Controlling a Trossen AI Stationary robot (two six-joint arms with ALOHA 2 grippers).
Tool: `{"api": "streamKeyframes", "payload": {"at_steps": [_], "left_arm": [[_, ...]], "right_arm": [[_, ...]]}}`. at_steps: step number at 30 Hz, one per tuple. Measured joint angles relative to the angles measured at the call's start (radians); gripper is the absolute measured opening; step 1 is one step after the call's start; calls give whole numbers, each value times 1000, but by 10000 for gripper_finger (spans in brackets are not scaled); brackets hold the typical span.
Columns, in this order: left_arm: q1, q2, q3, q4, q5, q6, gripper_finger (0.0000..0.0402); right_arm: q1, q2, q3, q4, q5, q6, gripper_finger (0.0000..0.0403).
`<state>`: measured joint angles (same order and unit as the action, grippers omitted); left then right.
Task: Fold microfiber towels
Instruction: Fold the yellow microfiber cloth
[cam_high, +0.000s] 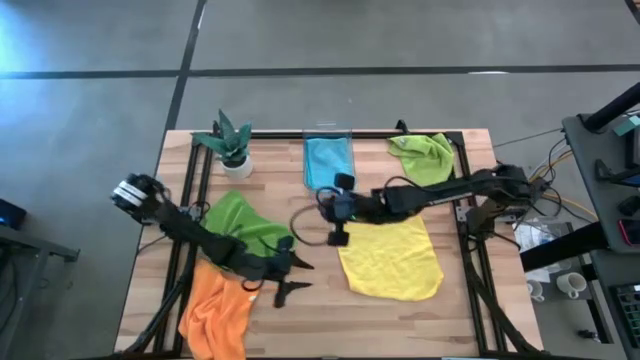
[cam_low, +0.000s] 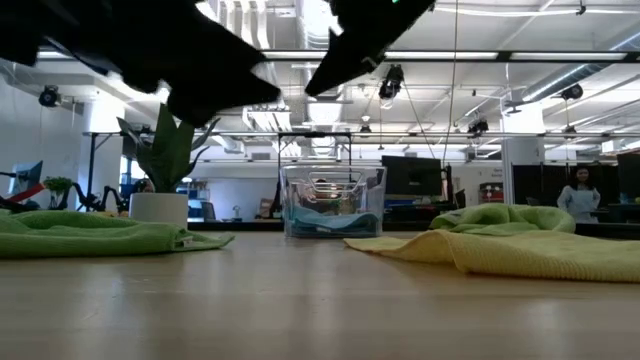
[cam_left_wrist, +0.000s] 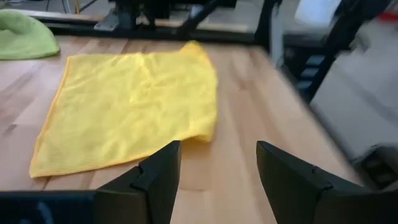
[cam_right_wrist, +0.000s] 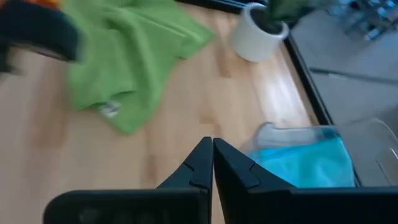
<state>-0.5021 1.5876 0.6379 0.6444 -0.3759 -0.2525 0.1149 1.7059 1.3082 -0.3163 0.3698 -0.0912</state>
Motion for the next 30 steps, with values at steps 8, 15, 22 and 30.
{"api": "streamKeyframes", "payload": {"at_steps": [8, 15, 22, 30], "left_arm": [[106, 225, 194, -12, 146, 33, 194], [113, 334, 357, -202, 132, 147, 193], [146, 409, 488, -362, 128, 78, 193], [162, 421, 502, -396, 127, 159, 193]], "right_arm": [[159, -95, -85, -59, 6, 132, 9], [291, -171, -210, -74, 79, 269, 9], [395, -221, -319, -72, 77, 380, 9], [506, -249, -364, -94, 76, 516, 9]]}}
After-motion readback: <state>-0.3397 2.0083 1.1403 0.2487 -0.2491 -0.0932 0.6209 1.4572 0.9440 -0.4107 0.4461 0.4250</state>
